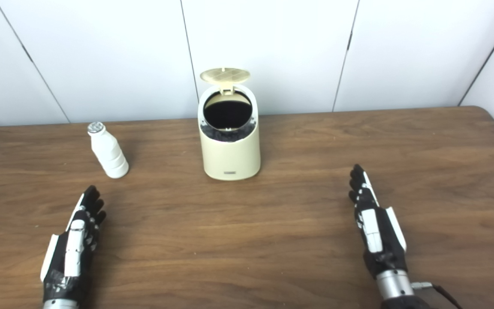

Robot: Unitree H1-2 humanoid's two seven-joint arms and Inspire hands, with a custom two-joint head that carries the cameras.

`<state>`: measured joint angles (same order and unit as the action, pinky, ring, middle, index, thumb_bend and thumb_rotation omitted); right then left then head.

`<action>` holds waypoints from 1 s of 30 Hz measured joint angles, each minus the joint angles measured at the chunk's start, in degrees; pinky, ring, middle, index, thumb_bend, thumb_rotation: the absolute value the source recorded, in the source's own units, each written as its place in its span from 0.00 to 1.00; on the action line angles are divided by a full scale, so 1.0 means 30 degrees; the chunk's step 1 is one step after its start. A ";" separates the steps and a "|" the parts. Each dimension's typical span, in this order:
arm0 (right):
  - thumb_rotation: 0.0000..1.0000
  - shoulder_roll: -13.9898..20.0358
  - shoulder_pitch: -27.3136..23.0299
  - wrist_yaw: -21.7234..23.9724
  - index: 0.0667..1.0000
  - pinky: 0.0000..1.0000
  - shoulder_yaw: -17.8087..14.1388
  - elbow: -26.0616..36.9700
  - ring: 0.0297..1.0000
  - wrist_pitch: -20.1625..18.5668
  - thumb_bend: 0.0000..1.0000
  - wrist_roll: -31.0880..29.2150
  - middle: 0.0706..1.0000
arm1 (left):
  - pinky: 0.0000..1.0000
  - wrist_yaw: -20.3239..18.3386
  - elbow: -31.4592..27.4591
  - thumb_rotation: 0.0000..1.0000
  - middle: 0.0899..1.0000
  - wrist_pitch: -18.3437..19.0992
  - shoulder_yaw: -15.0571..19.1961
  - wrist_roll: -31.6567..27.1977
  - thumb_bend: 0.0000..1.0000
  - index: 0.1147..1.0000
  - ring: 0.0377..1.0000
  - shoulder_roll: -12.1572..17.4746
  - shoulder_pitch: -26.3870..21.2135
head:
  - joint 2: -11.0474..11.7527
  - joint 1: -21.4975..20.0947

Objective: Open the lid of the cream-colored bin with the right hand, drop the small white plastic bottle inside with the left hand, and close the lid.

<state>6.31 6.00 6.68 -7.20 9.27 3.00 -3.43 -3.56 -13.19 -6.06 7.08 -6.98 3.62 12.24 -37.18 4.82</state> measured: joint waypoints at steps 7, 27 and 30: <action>1.00 0.0432 -0.0304 0.0098 0.99 1.00 -0.0060 -0.0617 1.00 0.0910 0.73 -0.0587 0.99 | 0.95 0.0786 0.0417 0.79 1.00 -0.0938 -0.0264 0.1207 0.50 1.00 0.98 -0.0165 -0.0104 | 0.0821 0.2138; 1.00 0.1260 0.0421 0.0041 0.98 1.00 -0.0391 0.0765 0.97 -0.1180 0.64 -0.1341 0.96 | 0.90 0.3489 -0.2352 0.49 0.94 0.4023 -0.0596 1.1096 0.88 0.97 0.94 -0.0348 -0.2541 | 0.1027 0.3050; 0.99 0.1319 0.0394 -0.0012 0.98 1.00 -0.0409 0.1181 0.97 -0.1610 0.63 -0.1243 0.96 | 0.85 0.3395 -0.2479 0.46 0.95 0.5167 -0.0542 1.2221 0.92 0.97 0.94 0.0078 -0.3364 | 0.1027 0.2962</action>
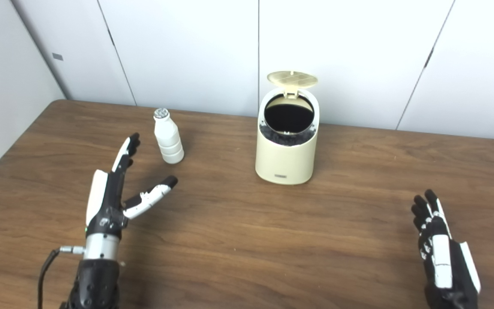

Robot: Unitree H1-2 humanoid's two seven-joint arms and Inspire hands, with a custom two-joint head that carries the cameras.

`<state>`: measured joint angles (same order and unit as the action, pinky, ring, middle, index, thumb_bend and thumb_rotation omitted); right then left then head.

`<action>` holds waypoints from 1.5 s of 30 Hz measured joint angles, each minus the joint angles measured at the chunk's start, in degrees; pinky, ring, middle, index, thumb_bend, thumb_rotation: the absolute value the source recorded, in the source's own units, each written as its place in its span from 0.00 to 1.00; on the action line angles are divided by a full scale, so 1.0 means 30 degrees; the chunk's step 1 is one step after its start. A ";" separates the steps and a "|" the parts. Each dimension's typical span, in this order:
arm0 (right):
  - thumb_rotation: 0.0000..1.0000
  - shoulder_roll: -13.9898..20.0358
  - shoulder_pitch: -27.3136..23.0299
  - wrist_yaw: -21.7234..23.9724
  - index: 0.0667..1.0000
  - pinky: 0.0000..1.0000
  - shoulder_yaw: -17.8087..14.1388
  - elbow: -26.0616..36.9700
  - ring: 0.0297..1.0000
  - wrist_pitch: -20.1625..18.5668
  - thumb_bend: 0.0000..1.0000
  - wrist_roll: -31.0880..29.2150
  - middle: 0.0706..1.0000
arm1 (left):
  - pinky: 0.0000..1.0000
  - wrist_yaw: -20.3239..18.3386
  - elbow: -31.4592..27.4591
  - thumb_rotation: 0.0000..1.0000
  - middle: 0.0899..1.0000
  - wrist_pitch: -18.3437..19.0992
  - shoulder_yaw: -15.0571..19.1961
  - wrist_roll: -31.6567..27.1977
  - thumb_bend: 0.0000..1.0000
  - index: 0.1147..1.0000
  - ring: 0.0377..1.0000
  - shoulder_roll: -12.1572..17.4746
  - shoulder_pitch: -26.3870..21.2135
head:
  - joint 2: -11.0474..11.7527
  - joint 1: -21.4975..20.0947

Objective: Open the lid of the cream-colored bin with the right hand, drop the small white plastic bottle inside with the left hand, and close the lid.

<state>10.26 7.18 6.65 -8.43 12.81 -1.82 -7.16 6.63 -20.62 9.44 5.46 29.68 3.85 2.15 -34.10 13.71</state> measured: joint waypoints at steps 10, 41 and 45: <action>0.97 -0.0070 0.0033 -0.0558 0.98 1.00 0.0154 0.0512 0.96 -0.0810 0.64 0.0904 0.95 | 0.72 -0.0832 0.0309 0.54 0.95 0.2592 -0.0296 0.3983 0.97 0.98 0.90 0.2207 -0.1603 | -0.0117 -0.0292; 1.00 0.0260 0.0199 -0.0583 0.99 1.00 0.0779 0.0154 0.95 -0.0144 0.69 0.2723 0.90 | 0.71 -0.2963 0.7661 0.45 0.84 0.4003 -0.2457 0.4228 1.00 0.84 0.83 0.5134 -0.7552 | -0.0234 -0.0908; 1.00 0.0256 0.0194 -0.0602 0.98 1.00 0.0781 0.0163 0.94 -0.0151 0.71 0.2934 0.89 | 0.68 -0.2827 0.8541 0.42 0.80 0.4066 -0.2683 0.4198 1.00 0.82 0.79 0.5081 -0.8107 | -0.0264 -0.0938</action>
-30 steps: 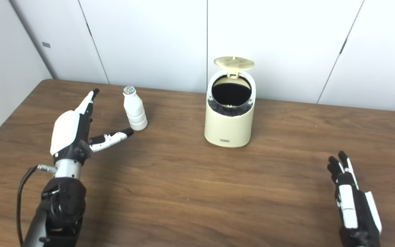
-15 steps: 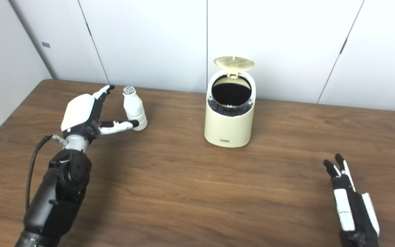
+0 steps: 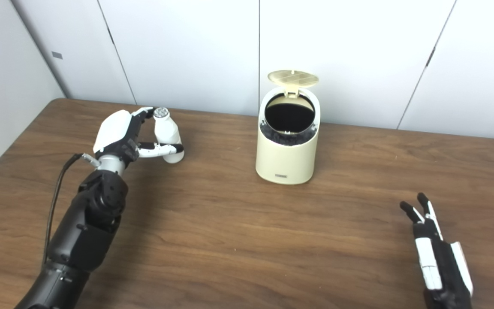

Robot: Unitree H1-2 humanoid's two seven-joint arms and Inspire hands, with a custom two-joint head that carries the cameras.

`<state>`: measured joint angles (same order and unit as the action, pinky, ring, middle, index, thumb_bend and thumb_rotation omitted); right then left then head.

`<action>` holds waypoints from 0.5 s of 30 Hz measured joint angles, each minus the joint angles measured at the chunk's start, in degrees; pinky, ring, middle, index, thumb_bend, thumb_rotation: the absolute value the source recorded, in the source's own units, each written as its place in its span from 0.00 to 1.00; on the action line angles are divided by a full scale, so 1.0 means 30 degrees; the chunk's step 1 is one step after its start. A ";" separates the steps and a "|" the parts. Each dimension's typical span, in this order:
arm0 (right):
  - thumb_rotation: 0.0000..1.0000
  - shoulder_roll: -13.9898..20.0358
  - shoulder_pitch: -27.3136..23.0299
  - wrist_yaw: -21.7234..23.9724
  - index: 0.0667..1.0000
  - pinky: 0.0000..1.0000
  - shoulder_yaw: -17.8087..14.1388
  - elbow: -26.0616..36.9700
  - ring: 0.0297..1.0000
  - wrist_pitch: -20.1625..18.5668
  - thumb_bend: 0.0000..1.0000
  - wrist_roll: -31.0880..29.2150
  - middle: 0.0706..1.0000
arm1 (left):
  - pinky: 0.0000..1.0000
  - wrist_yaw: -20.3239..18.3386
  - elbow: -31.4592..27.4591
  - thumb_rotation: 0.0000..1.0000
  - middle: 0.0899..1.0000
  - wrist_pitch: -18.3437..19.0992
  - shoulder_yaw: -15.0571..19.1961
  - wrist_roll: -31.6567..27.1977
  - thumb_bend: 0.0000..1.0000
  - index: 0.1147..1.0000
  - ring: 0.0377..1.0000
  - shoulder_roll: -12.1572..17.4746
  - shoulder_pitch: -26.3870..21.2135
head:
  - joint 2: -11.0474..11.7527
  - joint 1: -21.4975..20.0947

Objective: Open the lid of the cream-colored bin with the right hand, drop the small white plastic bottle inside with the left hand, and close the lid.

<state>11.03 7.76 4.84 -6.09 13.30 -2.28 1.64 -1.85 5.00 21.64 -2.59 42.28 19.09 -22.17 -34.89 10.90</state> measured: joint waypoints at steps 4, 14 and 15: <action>1.00 -0.0003 -0.0023 -0.0005 0.98 1.00 0.0001 -0.0002 0.94 -0.0003 0.71 0.0042 0.88 | 0.67 0.0360 0.0453 0.40 0.77 0.0010 -0.0222 -0.0009 0.99 0.79 0.77 0.0005 -0.0407 | -0.0029 -0.0058; 1.00 -0.0019 -0.0083 -0.0019 0.98 1.00 0.0046 -0.0004 0.93 -0.0002 0.69 0.0136 0.87 | 0.59 0.0660 0.1169 0.29 0.68 -0.0028 -0.0287 -0.0704 0.95 0.69 0.68 0.0043 -0.0673 | -0.0088 -0.0146; 1.00 -0.0017 -0.0083 -0.0019 0.98 1.00 0.0046 -0.0008 0.93 0.0004 0.69 0.0133 0.87 | 0.57 0.0682 0.1178 0.27 0.66 -0.0053 -0.0282 -0.0804 0.95 0.68 0.65 0.0049 -0.0673 | -0.0117 -0.0175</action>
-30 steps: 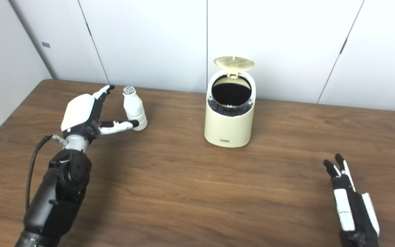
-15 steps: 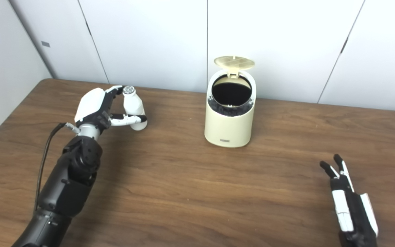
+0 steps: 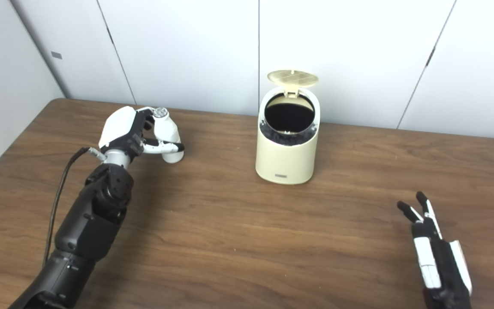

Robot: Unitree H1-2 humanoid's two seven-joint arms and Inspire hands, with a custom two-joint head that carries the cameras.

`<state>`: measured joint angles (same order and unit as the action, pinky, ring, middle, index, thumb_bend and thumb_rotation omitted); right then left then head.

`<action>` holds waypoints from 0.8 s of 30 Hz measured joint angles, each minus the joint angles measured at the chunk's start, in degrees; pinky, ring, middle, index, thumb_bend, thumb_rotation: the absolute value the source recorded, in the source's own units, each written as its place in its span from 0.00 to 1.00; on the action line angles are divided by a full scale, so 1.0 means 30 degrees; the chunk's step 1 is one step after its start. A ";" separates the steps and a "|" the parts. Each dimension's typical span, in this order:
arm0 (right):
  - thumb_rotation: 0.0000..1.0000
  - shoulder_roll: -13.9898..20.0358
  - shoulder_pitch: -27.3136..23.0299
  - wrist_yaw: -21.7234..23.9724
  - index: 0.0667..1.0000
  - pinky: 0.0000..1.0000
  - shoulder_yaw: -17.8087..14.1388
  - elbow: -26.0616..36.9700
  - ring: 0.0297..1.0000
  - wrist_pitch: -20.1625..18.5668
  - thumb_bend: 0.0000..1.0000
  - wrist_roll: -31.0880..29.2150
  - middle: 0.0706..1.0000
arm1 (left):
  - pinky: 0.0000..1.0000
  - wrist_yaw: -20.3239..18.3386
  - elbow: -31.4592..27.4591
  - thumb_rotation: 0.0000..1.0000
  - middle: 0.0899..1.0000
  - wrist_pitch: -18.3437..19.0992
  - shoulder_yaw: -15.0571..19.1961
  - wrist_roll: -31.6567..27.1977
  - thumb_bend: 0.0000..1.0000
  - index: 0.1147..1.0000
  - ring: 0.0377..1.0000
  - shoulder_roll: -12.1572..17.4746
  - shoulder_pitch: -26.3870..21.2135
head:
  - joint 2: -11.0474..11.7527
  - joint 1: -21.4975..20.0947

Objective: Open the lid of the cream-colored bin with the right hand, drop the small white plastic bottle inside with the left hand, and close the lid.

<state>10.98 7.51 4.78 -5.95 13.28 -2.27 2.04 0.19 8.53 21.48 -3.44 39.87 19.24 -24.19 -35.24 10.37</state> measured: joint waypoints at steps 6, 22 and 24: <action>1.00 0.0003 -0.0038 -0.0034 0.96 1.00 -0.0014 -0.0243 0.92 0.0329 0.66 0.0005 0.84 | 0.52 0.0093 0.0116 0.13 0.61 -0.0070 0.0009 -0.0546 0.89 0.63 0.59 0.0018 -0.0001 | -0.0059 0.0000; 1.00 0.0097 -0.0178 -0.0034 0.95 1.00 -0.0057 -0.0801 0.90 0.0980 0.67 -0.0102 0.80 | 0.35 0.2040 0.0383 0.00 0.42 -0.1894 0.0367 -0.1754 0.50 0.44 0.37 -0.0225 0.0004 | -0.0147 0.0088; 1.00 0.0123 -0.0204 -0.0060 0.95 1.00 -0.0059 -0.0953 0.89 0.1198 0.67 -0.0033 0.80 | 0.36 0.2107 0.0382 0.00 0.43 -0.2033 0.0366 -0.1753 0.50 0.43 0.38 -0.0219 0.0005 | -0.0176 0.0000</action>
<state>11.35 6.90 4.60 -6.13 10.42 1.33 1.94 6.51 9.68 15.38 -2.34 34.61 18.58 -24.17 -35.77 10.37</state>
